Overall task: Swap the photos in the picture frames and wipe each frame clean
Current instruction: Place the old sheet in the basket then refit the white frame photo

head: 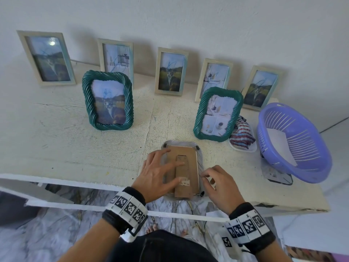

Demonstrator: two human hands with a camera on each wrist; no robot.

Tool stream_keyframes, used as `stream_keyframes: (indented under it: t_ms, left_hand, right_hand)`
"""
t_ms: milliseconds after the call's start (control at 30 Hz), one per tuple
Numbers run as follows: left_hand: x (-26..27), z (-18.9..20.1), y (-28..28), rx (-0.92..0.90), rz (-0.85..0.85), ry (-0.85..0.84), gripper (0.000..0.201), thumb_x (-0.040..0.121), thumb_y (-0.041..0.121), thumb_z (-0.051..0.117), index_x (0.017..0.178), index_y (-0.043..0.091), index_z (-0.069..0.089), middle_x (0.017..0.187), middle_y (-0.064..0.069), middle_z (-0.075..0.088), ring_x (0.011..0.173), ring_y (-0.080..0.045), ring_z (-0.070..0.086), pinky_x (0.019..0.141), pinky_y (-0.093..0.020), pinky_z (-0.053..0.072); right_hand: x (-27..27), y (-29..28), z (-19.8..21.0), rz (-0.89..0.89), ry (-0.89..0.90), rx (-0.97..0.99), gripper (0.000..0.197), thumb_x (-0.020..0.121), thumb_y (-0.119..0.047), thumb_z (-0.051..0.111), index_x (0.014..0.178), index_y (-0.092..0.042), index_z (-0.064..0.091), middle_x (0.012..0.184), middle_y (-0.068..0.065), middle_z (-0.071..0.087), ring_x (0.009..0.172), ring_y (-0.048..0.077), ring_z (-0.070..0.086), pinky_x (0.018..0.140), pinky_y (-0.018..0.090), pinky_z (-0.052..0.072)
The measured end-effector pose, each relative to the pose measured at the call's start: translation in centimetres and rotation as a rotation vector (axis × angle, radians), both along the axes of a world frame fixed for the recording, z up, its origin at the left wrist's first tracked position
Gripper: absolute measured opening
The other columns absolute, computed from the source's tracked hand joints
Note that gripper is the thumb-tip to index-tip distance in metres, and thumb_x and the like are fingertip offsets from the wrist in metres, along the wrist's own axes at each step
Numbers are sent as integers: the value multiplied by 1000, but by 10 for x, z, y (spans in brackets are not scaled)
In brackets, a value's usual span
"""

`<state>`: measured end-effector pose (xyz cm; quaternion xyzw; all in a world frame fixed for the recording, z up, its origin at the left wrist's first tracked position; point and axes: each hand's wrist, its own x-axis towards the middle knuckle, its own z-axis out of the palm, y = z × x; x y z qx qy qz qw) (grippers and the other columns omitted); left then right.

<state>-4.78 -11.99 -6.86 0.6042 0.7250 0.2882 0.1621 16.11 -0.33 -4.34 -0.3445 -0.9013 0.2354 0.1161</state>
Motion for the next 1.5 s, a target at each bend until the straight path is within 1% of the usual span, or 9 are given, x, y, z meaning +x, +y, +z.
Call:
stream_keyframes:
  t_ms: [167,367,467,567,700,933,1033,1233,1500]
  left_hand:
    - [7,-3,2,-73,-76,80,42,81,68,46,117,49,58,146,5,31,132,-21,22,108,-47,26]
    - [9,-8,-1,-75,-57,153,42,82,68,42,116,49,56,145,4,35,130,-21,29,107,-45,26]
    - [9,-9,-1,-77,-58,159,41,82,69,42,116,50,55,145,5,36,131,-21,30,108,-46,26]
    - [10,-11,-2,-63,-51,155,38,83,67,44,116,52,55,144,6,38,131,-22,33,108,-47,26]
    - [10,-11,-2,-59,-41,147,38,82,68,45,115,52,56,143,7,39,131,-21,33,110,-47,24]
    - [10,-12,-2,-56,-31,137,39,81,68,45,114,52,58,142,8,40,131,-21,34,110,-46,23]
    - [10,-12,-2,-56,-30,136,40,81,69,44,114,52,58,142,7,40,131,-21,34,110,-46,23]
    - [10,-14,-2,-50,-28,129,40,81,69,46,115,52,58,143,8,38,131,-20,32,110,-46,23]
    - [9,-15,-2,-55,-28,122,39,80,69,47,114,52,58,143,8,38,132,-21,32,110,-46,24]
  right_hand:
    - [20,-18,-7,107,-66,4,18,87,-35,51,86,-23,64,93,-12,47,76,2,47,66,18,39]
    - [21,-32,-11,-31,-62,90,18,80,-28,73,82,-15,62,86,-4,49,71,13,52,61,21,40]
    - [17,-37,-10,-47,-119,140,18,79,-28,75,79,-14,62,80,-3,51,67,15,52,52,24,43]
    - [13,-40,-11,-68,-146,128,14,83,-24,70,80,-13,61,80,-2,53,69,17,55,54,26,43]
    - [13,-40,-11,-112,-100,-14,10,89,-21,63,90,-11,61,85,-5,49,75,12,50,68,21,35]
    - [11,-39,-16,-135,18,-160,5,87,-11,64,91,-13,63,83,-8,51,72,0,49,66,9,36]
    - [16,-40,-19,-109,73,-142,7,85,-11,66,90,-15,64,82,-10,51,73,0,51,65,6,38]
    - [18,-38,-21,-94,80,-66,8,82,-12,70,79,-14,63,76,-10,50,65,4,50,59,14,39]
    - [18,-35,-22,-31,89,-56,6,85,-15,64,80,-13,63,77,-13,47,66,-2,44,62,9,34]
